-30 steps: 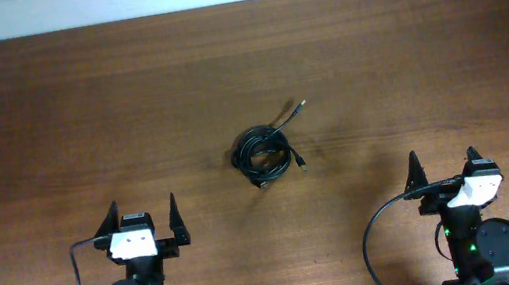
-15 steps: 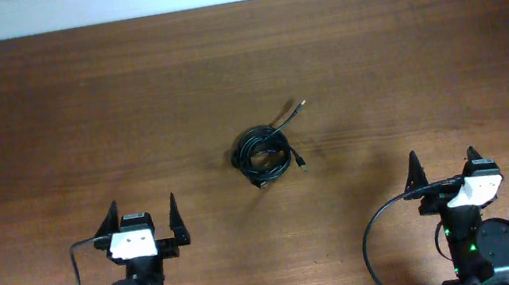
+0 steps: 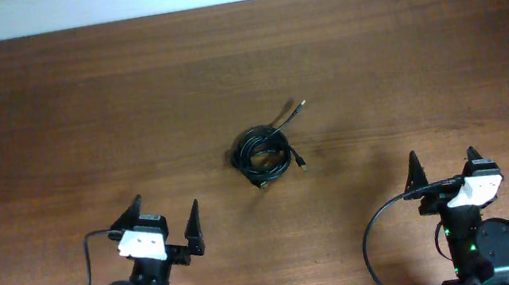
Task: Untangle cables
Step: 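Reach the left gripper to the black cable bundle and grasp it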
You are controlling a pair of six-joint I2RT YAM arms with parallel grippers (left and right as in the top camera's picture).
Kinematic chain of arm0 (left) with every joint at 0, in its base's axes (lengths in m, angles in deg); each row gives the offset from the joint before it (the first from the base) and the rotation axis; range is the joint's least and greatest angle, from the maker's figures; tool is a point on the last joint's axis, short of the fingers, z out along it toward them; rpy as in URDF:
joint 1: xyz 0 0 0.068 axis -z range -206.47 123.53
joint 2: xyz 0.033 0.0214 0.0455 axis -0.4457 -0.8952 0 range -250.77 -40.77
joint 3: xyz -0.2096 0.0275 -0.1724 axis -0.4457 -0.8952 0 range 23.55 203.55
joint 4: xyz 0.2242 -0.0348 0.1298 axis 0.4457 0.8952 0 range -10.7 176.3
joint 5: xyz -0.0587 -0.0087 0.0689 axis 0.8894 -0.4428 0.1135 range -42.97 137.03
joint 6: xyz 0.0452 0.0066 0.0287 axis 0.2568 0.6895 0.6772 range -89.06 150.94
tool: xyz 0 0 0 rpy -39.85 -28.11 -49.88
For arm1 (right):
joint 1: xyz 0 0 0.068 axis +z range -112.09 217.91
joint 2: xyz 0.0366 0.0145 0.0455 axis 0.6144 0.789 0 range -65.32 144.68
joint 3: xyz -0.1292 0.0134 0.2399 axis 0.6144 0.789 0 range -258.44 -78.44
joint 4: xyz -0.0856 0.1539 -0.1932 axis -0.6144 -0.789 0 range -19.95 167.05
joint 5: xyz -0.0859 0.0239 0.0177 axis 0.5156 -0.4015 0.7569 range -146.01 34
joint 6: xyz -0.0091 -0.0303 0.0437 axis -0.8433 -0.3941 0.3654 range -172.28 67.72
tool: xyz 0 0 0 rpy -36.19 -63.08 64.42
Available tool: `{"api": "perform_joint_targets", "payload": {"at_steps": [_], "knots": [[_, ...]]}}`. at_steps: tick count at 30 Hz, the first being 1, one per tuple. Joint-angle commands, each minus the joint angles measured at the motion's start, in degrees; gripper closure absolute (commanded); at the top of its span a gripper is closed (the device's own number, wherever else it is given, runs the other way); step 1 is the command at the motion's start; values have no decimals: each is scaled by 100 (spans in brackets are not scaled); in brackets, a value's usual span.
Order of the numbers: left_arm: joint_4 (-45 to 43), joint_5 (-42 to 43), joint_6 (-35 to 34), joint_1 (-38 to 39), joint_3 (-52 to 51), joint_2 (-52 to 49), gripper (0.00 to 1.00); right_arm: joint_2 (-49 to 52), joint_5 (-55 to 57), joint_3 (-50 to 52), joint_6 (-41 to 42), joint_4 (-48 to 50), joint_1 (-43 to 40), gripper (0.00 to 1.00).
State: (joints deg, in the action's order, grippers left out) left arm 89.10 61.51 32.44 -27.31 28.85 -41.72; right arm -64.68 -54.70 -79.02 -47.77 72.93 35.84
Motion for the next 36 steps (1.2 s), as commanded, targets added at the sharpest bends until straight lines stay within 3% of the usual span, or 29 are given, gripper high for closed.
{"api": "perform_joint_targets", "payload": {"at_steps": [1, 5, 6, 7, 9, 12, 13, 14, 16, 17, 21, 24, 26, 30, 33, 35, 36], "knots": [[857, 551, -107, -31, 1652, -470, 1, -24, 70, 26, 39, -42, -22, 2], [2765, 1130, -105, -28, 4061, -2516, 1, -24, 70, 26, 42, -39, -22, 1], [3237, 1596, -105, -28, 4666, -3134, 1, -24, 70, 26, 39, -39, -22, 2], [3526, 2813, -105, -28, 5209, -3753, 1, -24, 70, 26, 39, -39, -22, 2], [3488, 4747, -103, -31, 5497, -4527, 1, -24, 70, 26, 39, -42, -22, 2], [3401, 4736, -105, -28, 5490, -5449, 1, -24, 70, 26, 42, -39, -22, 1], [3418, 4636, -208, -28, 5490, -5779, 1, -24, 70, 26, 42, -42, -22, 1], [3467, 4050, -898, -28, 5490, -5984, 1, -24, 70, 26, 42, -39, -22, 1], [4074, 1646, -3067, -11, 5490, -6509, 1, -24, 70, 26, 39, -39, -22, 2], [4199, 935, -3534, 103, 5488, -6769, 1, -24, 70, 26, 39, -42, -22, 2], [3757, -551, -4293, 1307, 5486, -8026, 2, -24, 70, 26, 42, -42, -22, 2], [2771, -1220, -4465, 2127, 5486, -9082, 10, -24, 70, 26, 39, -42, -22, 1], [2210, -1241, -4732, 2365, 5486, -9619, 9, -24, 70, 26, 42, -42, -22, 1], [1963, -1342, -4728, 2605, 5486, -10469, 37, -24, 70, 26, 39, -39, -22, 2], [2218, -1388, -4513, 2601, 5486, -10572, 100, -24, 70, 26, 42, -39, -22, 2], [2935, -1384, -3469, 2555, 5670, -10150, 100, -24, 70, 26, 42, -39, -22, 2], [3355, -1384, -3331, 2555, 5794, -9914, 100, -24, 70, 26, 42, -42, -22, 2]]}}
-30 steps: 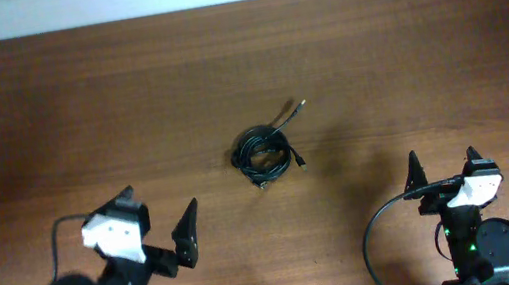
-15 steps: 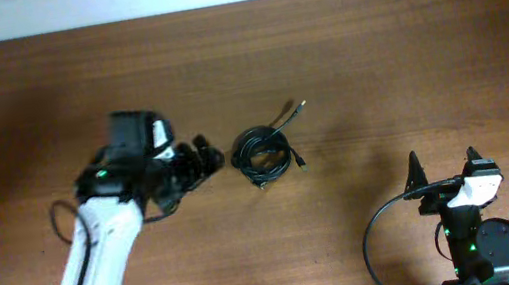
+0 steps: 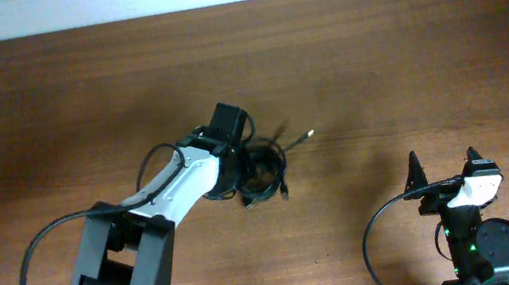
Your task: Untangle cables
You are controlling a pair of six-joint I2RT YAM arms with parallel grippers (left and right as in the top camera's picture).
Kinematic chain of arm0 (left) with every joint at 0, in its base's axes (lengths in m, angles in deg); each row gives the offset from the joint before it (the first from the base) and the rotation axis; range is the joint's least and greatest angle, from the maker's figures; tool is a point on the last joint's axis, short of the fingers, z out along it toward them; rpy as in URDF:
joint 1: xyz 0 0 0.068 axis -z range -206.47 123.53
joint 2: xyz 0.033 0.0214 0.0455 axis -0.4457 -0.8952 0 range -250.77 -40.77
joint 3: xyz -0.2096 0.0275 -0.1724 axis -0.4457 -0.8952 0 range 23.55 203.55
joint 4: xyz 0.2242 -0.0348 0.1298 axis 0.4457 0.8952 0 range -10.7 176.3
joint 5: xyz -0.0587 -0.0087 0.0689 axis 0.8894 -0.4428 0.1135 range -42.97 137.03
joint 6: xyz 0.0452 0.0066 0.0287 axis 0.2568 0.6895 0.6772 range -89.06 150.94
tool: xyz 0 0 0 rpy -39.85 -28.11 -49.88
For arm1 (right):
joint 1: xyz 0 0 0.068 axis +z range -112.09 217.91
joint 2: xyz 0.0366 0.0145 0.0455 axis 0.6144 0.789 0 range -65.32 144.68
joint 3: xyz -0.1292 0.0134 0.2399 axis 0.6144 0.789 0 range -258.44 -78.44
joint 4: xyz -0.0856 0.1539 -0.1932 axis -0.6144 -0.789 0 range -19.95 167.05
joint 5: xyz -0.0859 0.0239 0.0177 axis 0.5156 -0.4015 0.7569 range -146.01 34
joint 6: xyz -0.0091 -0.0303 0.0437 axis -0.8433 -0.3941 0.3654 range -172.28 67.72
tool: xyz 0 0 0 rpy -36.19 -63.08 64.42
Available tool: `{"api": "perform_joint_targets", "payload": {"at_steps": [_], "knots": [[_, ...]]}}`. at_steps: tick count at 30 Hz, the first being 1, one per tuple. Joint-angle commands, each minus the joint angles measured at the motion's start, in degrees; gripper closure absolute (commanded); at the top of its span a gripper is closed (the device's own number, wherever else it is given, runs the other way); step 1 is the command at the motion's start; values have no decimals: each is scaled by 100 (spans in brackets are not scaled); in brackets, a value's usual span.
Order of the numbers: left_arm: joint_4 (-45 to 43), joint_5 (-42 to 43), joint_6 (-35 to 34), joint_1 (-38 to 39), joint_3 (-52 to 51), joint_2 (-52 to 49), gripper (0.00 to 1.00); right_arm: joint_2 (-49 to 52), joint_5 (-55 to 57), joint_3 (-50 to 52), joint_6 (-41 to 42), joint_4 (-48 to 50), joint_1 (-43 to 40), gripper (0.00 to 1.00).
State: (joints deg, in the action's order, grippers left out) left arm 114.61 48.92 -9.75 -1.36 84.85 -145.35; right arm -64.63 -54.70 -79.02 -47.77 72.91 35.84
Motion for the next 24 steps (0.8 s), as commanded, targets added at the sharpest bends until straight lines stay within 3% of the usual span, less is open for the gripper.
{"api": "perform_joint_targets", "payload": {"at_steps": [1, 3, 4, 5, 6, 9, 10, 11, 12, 13, 15, 16, 17, 18, 20, 22, 23, 24], "knots": [[1220, -127, 957, -33, 282, 732, 100, -28, 70, 26, 39, -37, -22, 2], [1681, -129, 955, -35, 286, 1296, 99, -28, 70, 26, 42, -39, -22, 2], [1694, -127, 955, -35, 284, 1451, 62, -28, 70, 26, 39, -39, -22, 2], [1694, -127, 953, -35, 284, 1558, 7, -28, 70, 26, 39, -39, -22, 1], [1707, -127, 953, -33, 275, 1552, 1, -28, 70, 26, 42, -39, -22, 2], [1709, -127, 951, -35, 260, 1552, 3, -28, 70, 26, 42, -37, -22, 2], [1753, -94, 949, -33, 232, 1552, 11, -28, 70, 26, 42, -39, -22, 2], [1779, -22, 719, -33, 136, 1550, 25, -28, 70, 26, 42, -39, -22, 1], [1777, -17, -205, -33, -20, 1547, 48, -28, 70, 26, 42, -37, -22, 2], [1775, -22, -1268, -33, -306, 1547, 29, -28, 70, 26, 42, -37, -22, 1], [1720, -26, -2332, -35, -743, 1545, 21, -28, 68, 26, 42, -39, -22, 1], [1434, -192, -2800, -39, -1032, 1545, 24, -28, 70, 26, 39, -37, -22, 2], [935, -275, -2916, -37, -1281, 1545, 30, -28, 70, 26, 42, -37, -22, 2], [728, -273, -2916, -37, -1414, 1545, 61, -28, 70, 26, 39, -39, -22, 2], [671, -398, -2914, -37, -1473, 1545, 74, -28, 70, 26, 42, -37, -22, 2], [673, -839, -2911, -33, -1478, 1545, 75, -28, 70, 26, 42, -37, -22, 2], [684, -824, -2887, -33, -1478, 1545, 94, -28, 70, 26, 39, -37, -22, 1], [693, -708, -2441, -33, -1475, 1547, 100, -28, 70, 26, 39, -39, -22, 2]]}}
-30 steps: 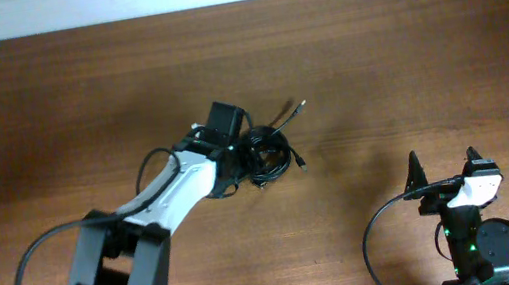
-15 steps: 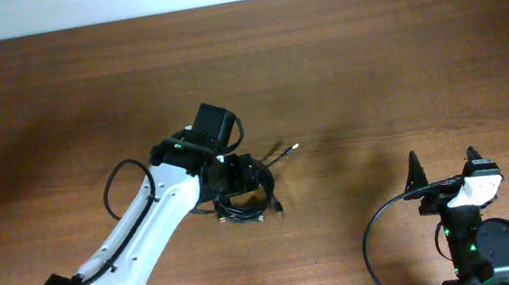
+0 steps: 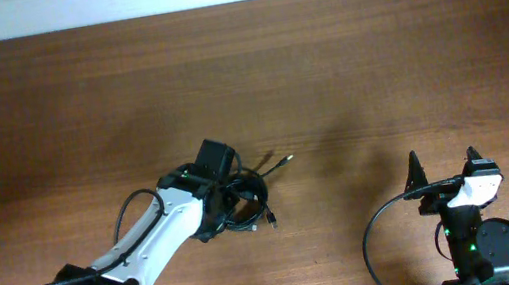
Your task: Untangle cables
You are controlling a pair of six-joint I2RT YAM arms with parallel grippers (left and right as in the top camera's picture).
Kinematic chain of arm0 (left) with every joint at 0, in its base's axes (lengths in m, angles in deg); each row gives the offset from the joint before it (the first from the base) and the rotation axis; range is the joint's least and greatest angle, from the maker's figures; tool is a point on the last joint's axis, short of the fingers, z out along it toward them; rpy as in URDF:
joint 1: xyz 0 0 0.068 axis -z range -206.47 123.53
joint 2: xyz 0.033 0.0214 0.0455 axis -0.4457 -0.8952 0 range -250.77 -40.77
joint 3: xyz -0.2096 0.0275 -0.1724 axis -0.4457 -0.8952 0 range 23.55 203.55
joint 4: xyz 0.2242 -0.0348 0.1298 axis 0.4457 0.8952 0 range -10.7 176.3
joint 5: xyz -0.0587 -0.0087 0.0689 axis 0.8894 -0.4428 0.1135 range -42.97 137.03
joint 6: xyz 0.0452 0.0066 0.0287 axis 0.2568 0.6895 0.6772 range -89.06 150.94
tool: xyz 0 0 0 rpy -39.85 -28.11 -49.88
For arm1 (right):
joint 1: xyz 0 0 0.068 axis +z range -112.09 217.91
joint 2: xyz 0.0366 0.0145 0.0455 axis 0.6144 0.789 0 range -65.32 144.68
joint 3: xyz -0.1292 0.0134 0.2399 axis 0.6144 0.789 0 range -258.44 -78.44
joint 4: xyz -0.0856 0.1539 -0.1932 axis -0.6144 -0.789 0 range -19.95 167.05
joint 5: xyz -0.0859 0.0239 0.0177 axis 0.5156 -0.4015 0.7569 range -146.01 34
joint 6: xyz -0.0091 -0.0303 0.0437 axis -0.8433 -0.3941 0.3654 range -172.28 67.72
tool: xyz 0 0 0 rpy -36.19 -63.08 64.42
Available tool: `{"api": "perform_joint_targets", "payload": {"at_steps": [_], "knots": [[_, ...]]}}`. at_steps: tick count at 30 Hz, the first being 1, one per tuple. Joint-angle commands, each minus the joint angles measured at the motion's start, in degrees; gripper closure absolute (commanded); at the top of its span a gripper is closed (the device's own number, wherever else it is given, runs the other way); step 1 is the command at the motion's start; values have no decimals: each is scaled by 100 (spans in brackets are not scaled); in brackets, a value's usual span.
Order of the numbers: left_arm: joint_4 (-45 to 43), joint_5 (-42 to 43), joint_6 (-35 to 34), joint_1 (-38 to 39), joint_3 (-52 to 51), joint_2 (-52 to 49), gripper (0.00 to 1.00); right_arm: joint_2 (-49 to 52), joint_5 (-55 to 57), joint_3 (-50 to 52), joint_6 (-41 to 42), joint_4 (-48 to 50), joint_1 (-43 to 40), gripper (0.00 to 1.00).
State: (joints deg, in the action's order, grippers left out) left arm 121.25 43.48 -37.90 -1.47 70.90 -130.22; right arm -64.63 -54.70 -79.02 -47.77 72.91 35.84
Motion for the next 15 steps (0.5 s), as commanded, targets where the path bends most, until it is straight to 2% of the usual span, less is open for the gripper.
{"api": "perform_joint_targets", "payload": {"at_steps": [1, 3, 4, 5, 7, 8, 9, 11, 13, 15], "knots": [[28, -129, 892, -24, -76, 44, 100, -28, 70, 26, 39, -39, -22, 2], [61, 822, 3169, -114, 245, 382, 100, -28, 70, 26, 39, -39, -22, 2], [109, 1530, 4022, -116, 435, 706, 100, -28, 70, 26, 39, -39, -22, 2], [186, 2013, 4546, -116, 560, 1209, 100, -28, -101, 26, 57, -7, -22, 1], [323, 2028, 4734, -116, 570, 2083, 100, -28, -2323, 26, 1862, 129, -22, 2], [330, 2022, 4946, -116, 570, 2417, 100, -28, -3598, 26, 3215, 138, -22, 1], [356, 1932, 5106, -116, 568, 2785, 100, -28, -5613, 26, 5014, -33, -22, 2], [422, 1880, 5187, -114, 568, 3086, 100, -28, -7353, 26, 5484, -313, -22, 2], [424, 1930, 5187, -114, 568, 3112, 100, -28, -7228, 26, 5034, 179, -24, 2], [426, 2299, 5405, -114, 568, 3112, 100, 46, -6887, -96, 5187, 586, -28, 2]]}}
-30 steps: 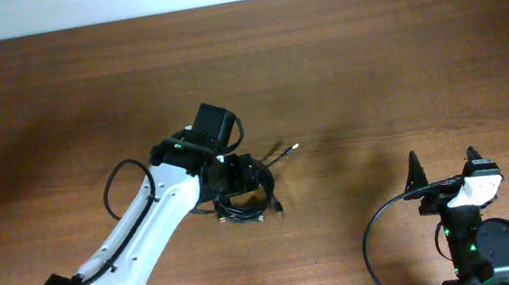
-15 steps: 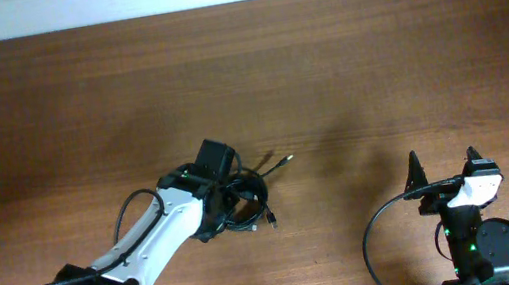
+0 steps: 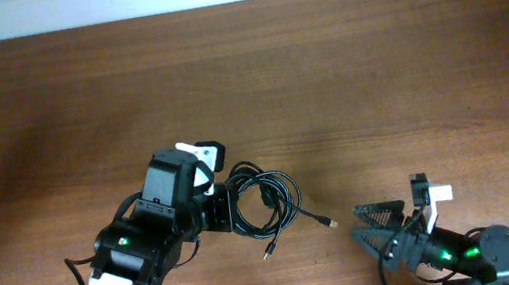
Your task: Untangle cables
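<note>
A black cable bundle [image 3: 274, 205] hangs in loose loops just right of the left gripper [image 3: 230, 208], which is shut on the bundle's left side. Two plug ends stick out, one at the lower right [image 3: 330, 222] and one below [image 3: 267, 254]. The left arm's wrist [image 3: 174, 200] sits high and close to the camera and hides part of the fingers. The right gripper [image 3: 363, 224] lies low near the table's front edge, pointing left towards the cable, its fingers spread and empty, a short gap away from the nearest plug.
The brown wooden table [image 3: 404, 59] stretches back to a pale wall strip. The right arm's base [image 3: 483, 252] and its black supply cable sit at the front right corner. The left arm's body fills the front left.
The left arm's wrist has risen and turned, and the bundle now spreads wider to the right with both plugs dangling. The right gripper has swung from pointing away at its base to pointing left.
Both arms were parked at the front edge with the coiled cable lying mid-table. Then the left gripper was on the coil. Later the coil was nearer the front, still in that gripper. Now it hangs looser, and the right gripper faces it.
</note>
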You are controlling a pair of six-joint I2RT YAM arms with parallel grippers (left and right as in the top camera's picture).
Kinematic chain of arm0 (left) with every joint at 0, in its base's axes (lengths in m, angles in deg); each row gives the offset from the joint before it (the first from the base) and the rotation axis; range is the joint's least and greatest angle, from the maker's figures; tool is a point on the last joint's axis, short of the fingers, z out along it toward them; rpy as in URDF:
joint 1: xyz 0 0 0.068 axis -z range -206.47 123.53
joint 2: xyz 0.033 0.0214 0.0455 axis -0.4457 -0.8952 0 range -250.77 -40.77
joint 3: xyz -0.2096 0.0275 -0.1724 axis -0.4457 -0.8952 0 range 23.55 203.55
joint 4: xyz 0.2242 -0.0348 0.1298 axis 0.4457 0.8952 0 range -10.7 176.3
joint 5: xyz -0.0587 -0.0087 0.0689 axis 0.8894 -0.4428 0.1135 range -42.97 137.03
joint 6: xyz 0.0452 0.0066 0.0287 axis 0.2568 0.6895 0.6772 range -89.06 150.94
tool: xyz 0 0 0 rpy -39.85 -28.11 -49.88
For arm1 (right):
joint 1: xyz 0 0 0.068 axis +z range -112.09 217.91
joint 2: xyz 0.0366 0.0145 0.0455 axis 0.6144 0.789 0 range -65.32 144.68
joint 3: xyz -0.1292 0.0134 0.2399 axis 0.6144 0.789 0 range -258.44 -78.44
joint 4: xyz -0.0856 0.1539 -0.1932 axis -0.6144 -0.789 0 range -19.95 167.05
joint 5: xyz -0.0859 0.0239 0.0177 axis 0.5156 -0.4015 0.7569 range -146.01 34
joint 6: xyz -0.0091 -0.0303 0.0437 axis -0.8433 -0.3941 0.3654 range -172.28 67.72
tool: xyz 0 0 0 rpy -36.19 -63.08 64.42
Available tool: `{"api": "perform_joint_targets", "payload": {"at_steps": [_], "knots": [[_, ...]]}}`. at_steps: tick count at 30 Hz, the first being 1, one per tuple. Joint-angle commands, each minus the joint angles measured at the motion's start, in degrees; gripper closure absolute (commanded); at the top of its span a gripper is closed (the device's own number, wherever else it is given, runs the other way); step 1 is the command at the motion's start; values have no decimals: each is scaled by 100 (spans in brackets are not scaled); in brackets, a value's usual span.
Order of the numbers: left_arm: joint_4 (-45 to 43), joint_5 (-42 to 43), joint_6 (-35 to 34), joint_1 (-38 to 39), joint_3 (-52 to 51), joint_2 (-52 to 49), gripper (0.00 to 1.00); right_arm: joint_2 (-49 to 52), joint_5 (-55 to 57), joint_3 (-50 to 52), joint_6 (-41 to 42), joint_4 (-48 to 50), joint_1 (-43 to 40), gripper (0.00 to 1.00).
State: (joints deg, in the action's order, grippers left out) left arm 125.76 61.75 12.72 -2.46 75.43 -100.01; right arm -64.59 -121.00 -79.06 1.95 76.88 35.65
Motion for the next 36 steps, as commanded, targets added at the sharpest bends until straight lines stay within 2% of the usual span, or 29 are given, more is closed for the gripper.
{"api": "perform_joint_targets", "payload": {"at_steps": [1, 4, 5, 6, 7, 8, 9, 10, 12, 13, 15, 16, 17, 18, 19, 21, 23, 24, 27, 28, 29, 30, 31, 32, 33, 34, 35, 36], "knots": [[-17, 750, 514, -15, 116, 94, 100, 184, -111, -299, 170, 192, -9, 1], [-9, 1115, 560, -15, 116, 94, 100, 1458, -57, -1281, -444, 186, -7, 2], [-11, 1716, 1001, -15, 116, 94, 100, 2566, -116, -2000, -1425, -83, -7, 0], [-13, 2234, 1322, -15, 116, 94, 100, 3338, -116, -2483, -2020, -529, 4, 7], [-13, 2240, 1318, -15, 116, 92, 100, 4133, -118, -2942, -2774, -1200, 103, 18], [-24, 2245, 1316, -15, 116, 92, 100, 4590, -114, -3141, -3252, -1473, 352, 20], [-35, 2251, 1316, -15, 116, 92, 100, 4819, -17, -3154, -3303, -1464, 603, 21], [-52, 2260, 1316, -15, 116, 92, 100, 5154, 531, -3154, -3303, -1486, 1259, 23], [-59, 2208, 1314, -17, 116, 92, 100, 5327, 905, -3154, -3300, -1462, 1967, 31], [-59, 2194, 1314, -17, 116, 92, 100, 5342, 1355, -3154, -3281, -1534, 2516, 43], [-59, 2192, 1314, -17, 116, 92, 100, 5342, 2096, -3154, -3230, -1589, 3161, 90], [-48, 1978, 1309, -17, 116, 87, 100, 5335, 2100, -3163, -2929, -1499, 3241, 96], [-35, 1716, 1248, -17, 114, 81, 100, 5298, 2026, -3195, -2822, -1508, 3228, 96], [2, 750, 640, -17, 114, 81, 100, 5171, 1773, -3246, -2824, -1508, 3220, 96], [203, -643, -485, -17, 114, 83, 100, 4850, 1613, -3259, -2824, -1552, 3220, 96], [695, -2376, -2435, -17, 114, 83, 100, 4194, 1825, -3259, -2824, -1880, 3220, 96], [1012, -2973, -3547, -17, 114, 81, 100, 3451, 2894, -3259, -2662, -2503, 3220, 96], [1023, -2909, -4076, -17, 107, 81, 100, 3195, 3110, -3259, -2459, -2496, 3220, 96], [1091, -2656, -4172, -15, 98, 24, 88, 3086, 3394, -3259, -2369, -2516, 3220, 96], [1132, -2653, -4172, -15, 98, -24, 88, 3086, 3425, -3257, -2371, -2538, 3220, 96], [1132, -2564, -4175, -15, 98, -120, 74, 3086, 3421, -3257, -2369, -2562, 3220, 89], [1128, -2387, -4172, -15, 98, -197, 47, 3086, 3421, -3257, -2369, -2564, 3220, 80], [1130, -2197, -4146, -15, 98, -304, 34, 3086, 3423, -3257, -2369, -2562, 3220, 67], [1082, -1998, -3832, -15, 98, -409, 26, 3086, 3436, -3257, -2371, -2559, 3220, 41], [953, -1762, -3305, -15, 98, -476, 25, 3086, 3589, -3257, -2371, -2562, 3220, 7], [643, -1237, -2450, -15, 98, -520, 20, 3086, 3847, -3263, -2371, -2559, 3220, 1], [262, -339, -1340, -15, 98, -518, 18, 3086, 4039, -3309, -2365, -2570, 3220, 1], [131, 293, -737, -15, 98, -520, 13, 3086, 4339, -3438, -2159, -2712, 3220, 1]]}}
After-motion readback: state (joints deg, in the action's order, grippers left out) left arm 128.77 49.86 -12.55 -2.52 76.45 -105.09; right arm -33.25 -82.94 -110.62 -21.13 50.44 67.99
